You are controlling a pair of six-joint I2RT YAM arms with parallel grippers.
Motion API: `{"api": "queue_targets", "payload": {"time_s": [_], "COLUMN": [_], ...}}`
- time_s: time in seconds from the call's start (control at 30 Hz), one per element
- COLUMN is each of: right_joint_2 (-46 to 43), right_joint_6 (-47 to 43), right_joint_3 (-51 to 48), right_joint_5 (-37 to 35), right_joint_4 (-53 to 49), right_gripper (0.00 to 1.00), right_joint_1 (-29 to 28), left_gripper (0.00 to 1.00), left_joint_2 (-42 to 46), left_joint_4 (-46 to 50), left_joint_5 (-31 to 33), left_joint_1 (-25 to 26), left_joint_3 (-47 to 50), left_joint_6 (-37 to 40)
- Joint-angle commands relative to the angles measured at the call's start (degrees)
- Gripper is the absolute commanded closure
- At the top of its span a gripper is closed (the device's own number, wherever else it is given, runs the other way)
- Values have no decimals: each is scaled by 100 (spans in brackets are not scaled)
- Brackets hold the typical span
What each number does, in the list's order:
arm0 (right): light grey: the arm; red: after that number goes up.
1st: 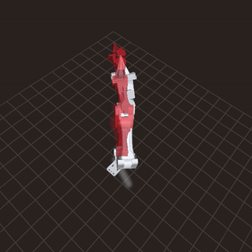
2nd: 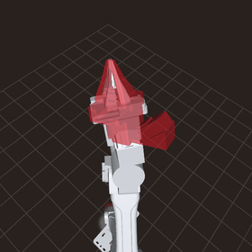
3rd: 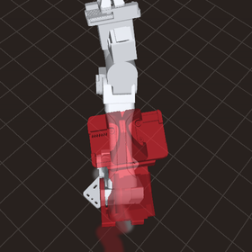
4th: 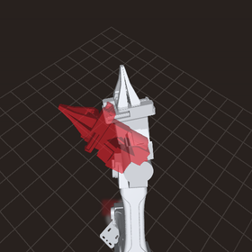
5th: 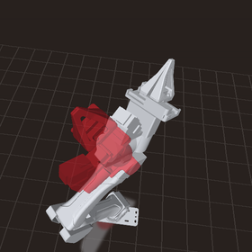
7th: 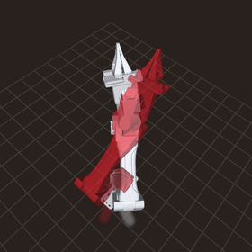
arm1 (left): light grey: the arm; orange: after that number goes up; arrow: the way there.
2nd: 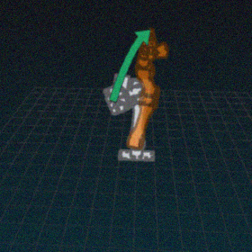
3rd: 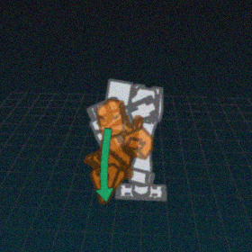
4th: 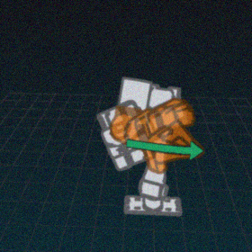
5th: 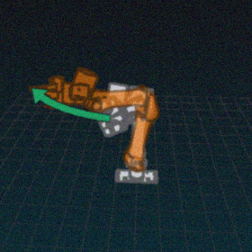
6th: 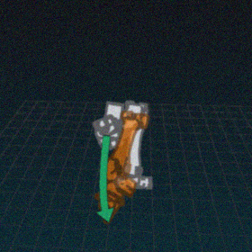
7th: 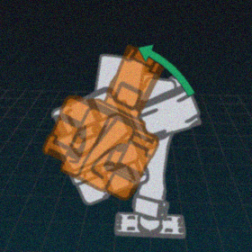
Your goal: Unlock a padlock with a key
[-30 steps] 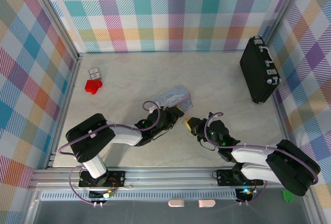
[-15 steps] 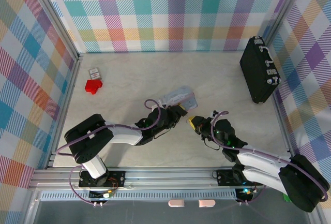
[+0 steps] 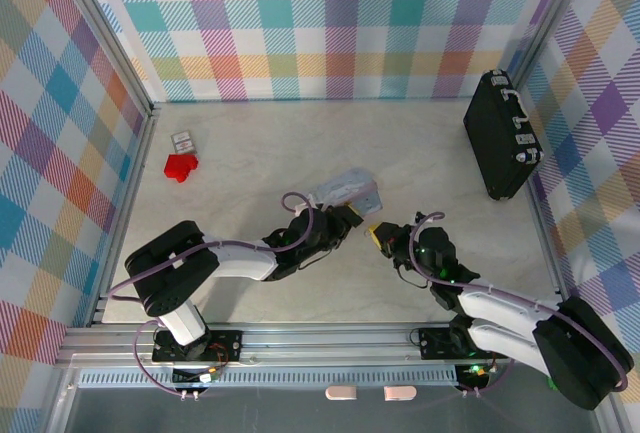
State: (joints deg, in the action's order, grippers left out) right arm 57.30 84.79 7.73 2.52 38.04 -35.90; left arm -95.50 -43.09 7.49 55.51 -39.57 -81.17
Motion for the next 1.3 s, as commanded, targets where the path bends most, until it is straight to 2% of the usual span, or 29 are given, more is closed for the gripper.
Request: {"api": "queue_targets", "payload": {"time_s": [0.0,0.53,0.87,0.9,1.0,1.1,1.17,1.27], "right_joint_2": [251,202,-145,-217,-532,-782,-915,-1189], "right_joint_6": [-39,-94,-448,-572,-1072,-1656,-2055,-2927], "right_joint_3": [275,539,574,619,750,958,1027,1135], "right_joint_5": [92,-46,-197,-191,-217,-14,325,394], "right_joint_4": [423,431,-146,-481,-1382,-2488,-2965,-3603], "right_gripper": [100,100,100,97,66,39,34,33], "right_joint_1": [30,-513,-406,-394,-363,-206,52,136], "left_gripper": [100,100,100,100,100,100,100,100], "left_joint_2": [126,-25,109,140,309,558,665,818], "left_joint_4": [-689,-712,-429,-310,214,876,1045,1334], "left_joint_5": [-913,-863,-821,-798,-713,-557,-537,-495], "left_joint_1": [512,514,514,501,429,337,250,148], "left_joint_3": [-415,-473,-405,-380,-357,-301,-236,-179], "left_joint_6": [46,31,101,101,155,208,198,262]}}
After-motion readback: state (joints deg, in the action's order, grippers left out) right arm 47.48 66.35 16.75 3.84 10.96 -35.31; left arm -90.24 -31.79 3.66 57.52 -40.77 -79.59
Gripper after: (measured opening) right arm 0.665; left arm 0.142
